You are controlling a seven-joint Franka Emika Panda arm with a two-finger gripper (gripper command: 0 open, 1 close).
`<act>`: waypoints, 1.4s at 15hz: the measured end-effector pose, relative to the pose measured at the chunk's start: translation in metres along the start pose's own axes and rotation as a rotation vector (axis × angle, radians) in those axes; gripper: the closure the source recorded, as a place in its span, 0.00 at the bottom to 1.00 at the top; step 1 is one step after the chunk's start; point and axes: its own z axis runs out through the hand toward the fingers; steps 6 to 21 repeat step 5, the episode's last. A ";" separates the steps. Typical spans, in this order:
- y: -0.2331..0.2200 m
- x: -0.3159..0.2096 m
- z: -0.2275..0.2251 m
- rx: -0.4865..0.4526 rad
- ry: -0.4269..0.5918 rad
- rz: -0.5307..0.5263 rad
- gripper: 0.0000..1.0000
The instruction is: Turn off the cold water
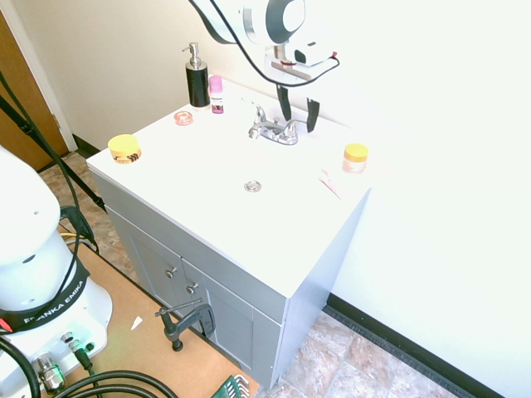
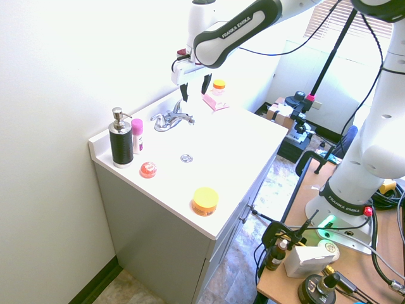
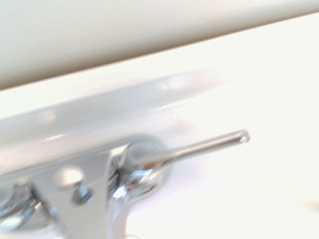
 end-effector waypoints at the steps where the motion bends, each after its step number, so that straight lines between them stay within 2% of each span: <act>1: 0.007 -0.016 -0.010 0.015 -0.018 -0.007 0.00; 5: 0.039 -0.062 -0.041 0.059 -0.089 -0.019 0.00; 21: 0.039 -0.062 -0.041 0.059 -0.089 -0.019 0.00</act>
